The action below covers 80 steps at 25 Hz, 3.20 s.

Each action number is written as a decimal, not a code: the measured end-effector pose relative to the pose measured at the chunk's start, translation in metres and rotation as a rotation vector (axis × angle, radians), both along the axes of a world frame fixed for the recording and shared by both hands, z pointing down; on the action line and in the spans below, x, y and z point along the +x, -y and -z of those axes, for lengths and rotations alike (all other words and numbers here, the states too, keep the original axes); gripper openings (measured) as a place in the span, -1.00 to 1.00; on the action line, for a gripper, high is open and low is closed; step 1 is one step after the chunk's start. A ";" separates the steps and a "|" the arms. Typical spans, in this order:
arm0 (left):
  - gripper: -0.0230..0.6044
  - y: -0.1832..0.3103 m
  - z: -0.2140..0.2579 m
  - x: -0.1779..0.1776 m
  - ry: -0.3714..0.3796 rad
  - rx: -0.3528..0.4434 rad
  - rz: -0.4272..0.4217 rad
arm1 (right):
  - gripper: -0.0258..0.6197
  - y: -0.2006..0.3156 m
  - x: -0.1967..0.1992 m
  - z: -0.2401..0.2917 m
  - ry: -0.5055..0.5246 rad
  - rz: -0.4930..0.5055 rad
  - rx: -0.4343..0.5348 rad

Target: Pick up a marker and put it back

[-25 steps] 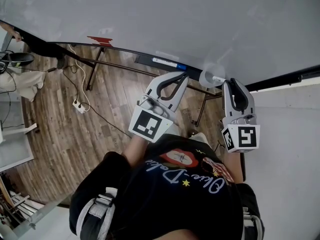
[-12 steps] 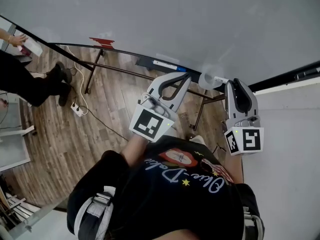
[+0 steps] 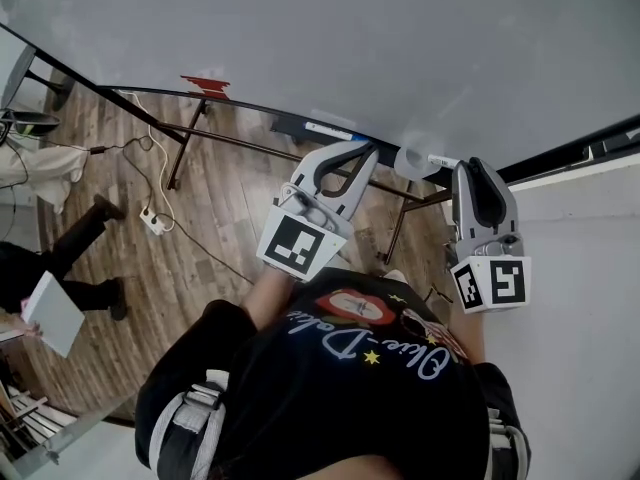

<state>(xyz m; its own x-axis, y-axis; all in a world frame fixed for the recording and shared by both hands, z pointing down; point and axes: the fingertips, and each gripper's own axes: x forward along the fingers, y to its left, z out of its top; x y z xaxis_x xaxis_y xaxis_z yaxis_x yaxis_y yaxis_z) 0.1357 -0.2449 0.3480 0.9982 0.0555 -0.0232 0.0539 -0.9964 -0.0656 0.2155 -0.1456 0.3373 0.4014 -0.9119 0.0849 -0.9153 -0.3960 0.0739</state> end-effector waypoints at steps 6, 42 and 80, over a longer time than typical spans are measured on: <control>-0.91 -0.002 -0.001 0.001 0.010 0.003 -0.003 | -0.70 -0.007 -0.003 0.009 -0.003 0.005 0.016; -0.91 0.003 -0.008 -0.005 0.027 -0.011 0.002 | -0.70 -0.005 -0.003 0.000 -0.008 -0.010 0.010; -0.91 0.022 -0.008 -0.019 0.063 0.019 0.050 | -0.70 0.050 0.015 -0.072 0.042 0.027 -0.113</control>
<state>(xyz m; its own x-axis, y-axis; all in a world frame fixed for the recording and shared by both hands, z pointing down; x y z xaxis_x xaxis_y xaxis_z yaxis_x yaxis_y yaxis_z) 0.1167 -0.2671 0.3564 0.9992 0.0057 0.0400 0.0089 -0.9966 -0.0822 0.2304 -0.1955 0.4090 0.3711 -0.9060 0.2034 -0.9286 -0.3627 0.0783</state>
